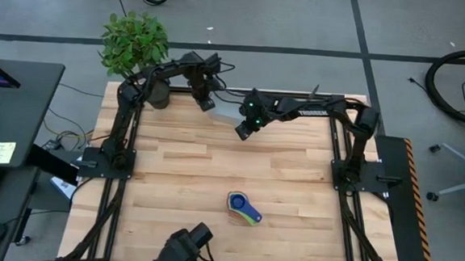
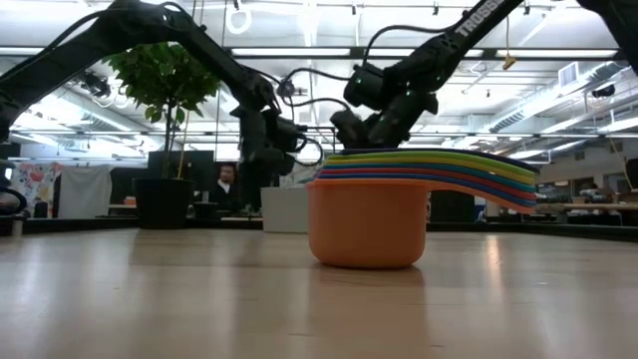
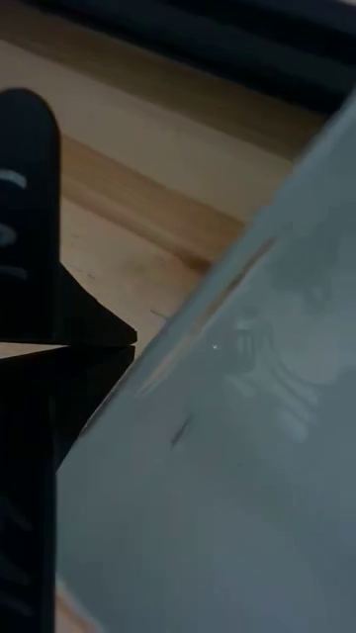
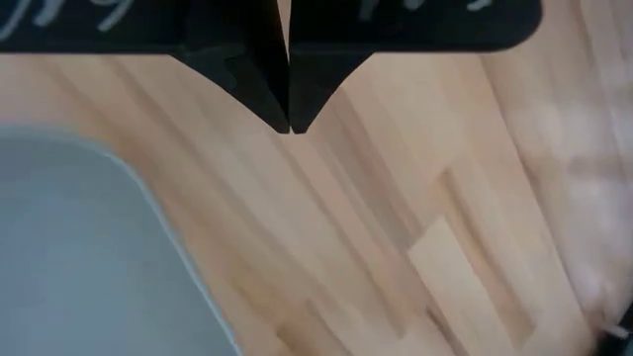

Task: Nest measuring cups in basket
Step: Adjust the gray bin on the table

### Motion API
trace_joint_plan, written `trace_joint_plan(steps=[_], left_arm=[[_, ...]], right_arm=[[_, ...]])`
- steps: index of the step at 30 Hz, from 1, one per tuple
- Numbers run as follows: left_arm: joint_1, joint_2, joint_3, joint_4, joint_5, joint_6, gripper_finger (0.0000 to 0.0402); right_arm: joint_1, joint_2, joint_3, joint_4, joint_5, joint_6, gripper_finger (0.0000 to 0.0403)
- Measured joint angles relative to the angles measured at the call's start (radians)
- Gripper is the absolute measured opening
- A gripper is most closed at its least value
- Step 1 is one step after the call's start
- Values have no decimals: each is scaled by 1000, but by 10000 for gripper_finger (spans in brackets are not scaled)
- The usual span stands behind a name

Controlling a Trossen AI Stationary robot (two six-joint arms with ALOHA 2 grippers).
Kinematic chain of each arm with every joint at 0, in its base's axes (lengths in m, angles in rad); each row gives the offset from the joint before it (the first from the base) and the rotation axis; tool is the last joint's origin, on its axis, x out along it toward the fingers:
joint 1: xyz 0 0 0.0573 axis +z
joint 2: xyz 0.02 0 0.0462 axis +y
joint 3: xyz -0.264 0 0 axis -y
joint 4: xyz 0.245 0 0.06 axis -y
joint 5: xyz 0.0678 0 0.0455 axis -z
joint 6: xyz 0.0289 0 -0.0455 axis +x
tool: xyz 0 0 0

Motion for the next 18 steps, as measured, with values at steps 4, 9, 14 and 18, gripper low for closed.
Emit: trace_joint_plan(steps=[4, 9, 14, 18], left_arm=[[-11, 0, 0, 45, 29, -10, 4], [-20, 0, 0, 77, 29, -14, 4], [-21, 0, 0, 101, 30, -21, 4], [-21, 0, 0, 113, 25, -28, 4]], right_arm=[[-11, 42, 0, 20, 24, 3, 2], [-22, 67, 0, 29, 75, -20, 2], [-50, 66, 0, 51, 131, -27, 2], [-67, 65, 0, 68, 134, -46, 2]])
